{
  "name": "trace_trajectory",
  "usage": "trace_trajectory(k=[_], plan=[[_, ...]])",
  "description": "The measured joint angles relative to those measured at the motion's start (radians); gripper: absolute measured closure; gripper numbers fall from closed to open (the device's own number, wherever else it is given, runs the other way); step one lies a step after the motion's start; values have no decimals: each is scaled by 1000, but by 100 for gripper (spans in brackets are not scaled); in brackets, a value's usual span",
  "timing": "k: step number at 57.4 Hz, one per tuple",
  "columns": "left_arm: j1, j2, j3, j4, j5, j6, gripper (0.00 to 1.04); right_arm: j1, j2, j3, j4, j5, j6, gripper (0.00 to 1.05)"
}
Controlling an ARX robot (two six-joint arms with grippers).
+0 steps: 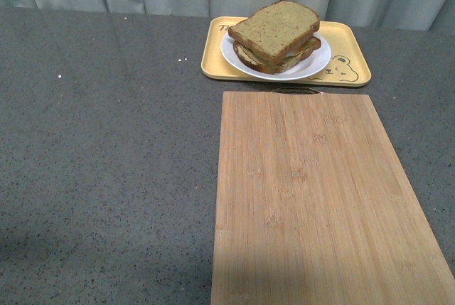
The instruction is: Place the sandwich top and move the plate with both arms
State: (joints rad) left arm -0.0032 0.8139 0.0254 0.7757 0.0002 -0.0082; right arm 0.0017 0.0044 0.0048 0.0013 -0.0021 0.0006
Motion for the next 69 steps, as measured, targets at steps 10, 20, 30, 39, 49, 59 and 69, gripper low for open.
trace_trajectory(k=[10, 20, 30, 39, 49, 59, 69], plan=[[1, -119, -6, -103, -1, 0, 101, 0, 0, 0, 0, 0, 0, 9], [1, -228, -6, -200, 0, 0, 101, 0, 0, 0, 0, 0, 0, 9], [1, -339, -6, -303, 0, 0, 101, 0, 0, 0, 0, 0, 0, 9], [1, -420, -6, -381, 0, 0, 101, 0, 0, 0, 0, 0, 0, 9], [1, -505, -7, -463, 0, 0, 101, 0, 0, 0, 0, 0, 0, 9], [1, -563, -7, -521, 0, 0, 101, 0, 0, 0, 0, 0, 0, 9], [1, -610, -6, -568, 0, 0, 101, 0, 0, 0, 0, 0, 0, 9]])
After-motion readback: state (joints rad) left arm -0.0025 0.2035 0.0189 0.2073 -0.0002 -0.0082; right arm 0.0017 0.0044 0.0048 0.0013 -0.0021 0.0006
